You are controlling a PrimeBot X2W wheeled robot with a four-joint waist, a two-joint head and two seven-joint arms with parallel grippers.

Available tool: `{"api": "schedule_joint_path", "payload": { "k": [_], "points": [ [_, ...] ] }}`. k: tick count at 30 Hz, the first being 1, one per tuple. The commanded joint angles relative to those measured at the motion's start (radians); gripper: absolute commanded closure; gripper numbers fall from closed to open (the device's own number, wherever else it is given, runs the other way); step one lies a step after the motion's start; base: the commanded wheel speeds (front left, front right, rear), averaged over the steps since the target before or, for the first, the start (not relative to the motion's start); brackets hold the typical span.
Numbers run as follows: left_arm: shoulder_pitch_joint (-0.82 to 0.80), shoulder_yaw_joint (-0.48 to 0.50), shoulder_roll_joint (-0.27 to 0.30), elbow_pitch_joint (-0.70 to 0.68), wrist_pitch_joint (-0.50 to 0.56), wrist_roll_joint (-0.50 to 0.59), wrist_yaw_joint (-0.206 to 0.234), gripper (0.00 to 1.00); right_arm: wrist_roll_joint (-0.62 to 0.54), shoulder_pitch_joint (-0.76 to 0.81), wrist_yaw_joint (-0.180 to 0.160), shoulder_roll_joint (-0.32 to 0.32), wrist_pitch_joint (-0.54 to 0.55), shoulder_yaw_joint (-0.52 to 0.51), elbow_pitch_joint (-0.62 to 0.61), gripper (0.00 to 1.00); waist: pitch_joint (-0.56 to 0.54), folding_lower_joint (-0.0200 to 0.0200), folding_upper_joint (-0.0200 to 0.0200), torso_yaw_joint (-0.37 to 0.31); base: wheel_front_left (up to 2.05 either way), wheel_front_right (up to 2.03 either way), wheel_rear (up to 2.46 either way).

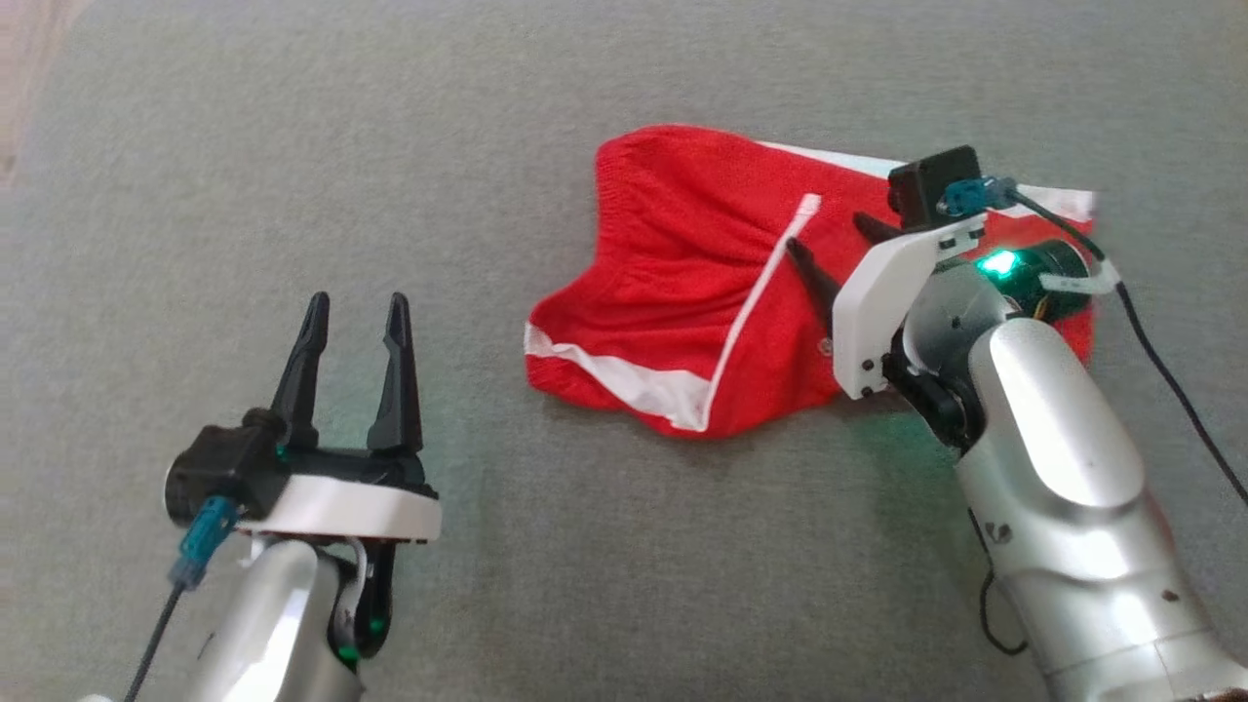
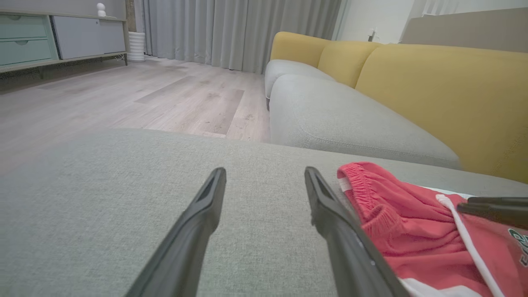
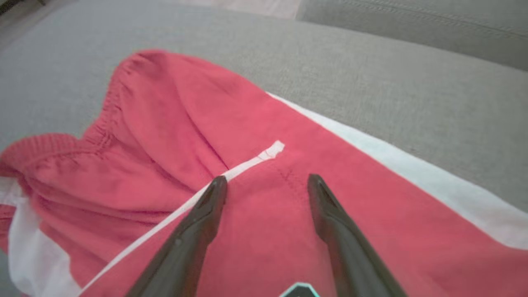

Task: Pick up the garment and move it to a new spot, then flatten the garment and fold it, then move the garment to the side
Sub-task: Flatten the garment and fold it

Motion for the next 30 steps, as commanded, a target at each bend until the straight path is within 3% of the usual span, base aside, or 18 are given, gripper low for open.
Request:
{"api": "schedule_joint_path", "payload": {
  "k": [1, 4, 5, 6, 7, 17, 27, 28, 29, 30],
  "points": [
    [-0.037, 0.044, 0.004, -0.02, -0.009, 0.016, -0.01, 0.0, -0.025, -0.049, -0.001, 0.01, -0.001, 0.014, 0.003, 0.0, 0.02, -0.0002, 0.0, 0.029, 0.0, 0.0, 0.0],
    [-0.035, 0.055, -0.011, -0.015, -0.009, 0.027, -0.019, 0.0, -0.032, -0.068, -0.001, 0.01, -0.002, 0.021, 0.071, 0.0, 0.023, -0.0002, 0.0, 0.042, 0.0, 0.0, 0.0],
    [-0.034, 0.059, -0.015, -0.014, -0.009, 0.031, -0.022, 0.0, -0.039, -0.073, -0.001, 0.01, -0.001, 0.024, 0.091, 0.16, 0.023, -0.0002, 0.0, 0.044, 0.0, 0.0, 0.0],
    [-0.033, 0.063, -0.019, -0.012, -0.009, 0.035, -0.025, 0.0, -0.042, -0.078, -0.001, 0.01, -0.007, 0.026, 0.105, 0.91, 0.023, -0.0002, 0.0, 0.046, 0.0, 0.0, 0.0],
    [-0.032, 0.068, -0.022, -0.011, -0.009, 0.038, -0.028, 0.0, -0.044, -0.081, -0.001, 0.011, -0.014, 0.027, 0.117, 1.0, 0.022, -0.0002, 0.0, 0.048, 0.0, 0.0, 0.0],
    [-0.006, 0.115, -0.035, 0.008, -0.009, 0.061, -0.048, 0.0, -0.033, -0.006, -0.001, 0.011, -0.162, -0.024, 0.044, 1.0, -0.031, -0.0002, 0.0, 0.007, 0.0, 0.0, 0.0],
    [0.042, 0.155, -0.024, 0.004, -0.009, 0.078, -0.053, 0.0, -0.023, 0.453, -0.001, 0.011, -0.299, -0.119, -0.427, 1.0, -0.095, -0.0002, 0.0, -0.088, 0.0, 0.0, 0.0],
    [0.046, 0.159, -0.022, 0.001, -0.01, 0.079, -0.052, 0.0, -0.017, 0.503, -0.001, 0.011, -0.3, -0.124, -0.462, 0.77, -0.098, -0.0002, 0.0, -0.1, 0.0, 0.0, 0.0],
    [0.05, 0.162, -0.02, -0.002, -0.01, 0.079, -0.05, 0.0, -0.011, 0.549, -0.001, 0.011, -0.294, -0.133, -0.49, 0.14, -0.099, -0.0002, 0.0, -0.11, 0.0, 0.0, 0.0],
    [0.055, 0.166, -0.018, -0.004, -0.01, 0.079, -0.049, 0.0, -0.006, 0.591, -0.001, 0.011, -0.283, -0.141, -0.509, 0.0, -0.1, -0.0002, 0.0, -0.123, 0.0, 0.0, 0.0]
  ]
}}
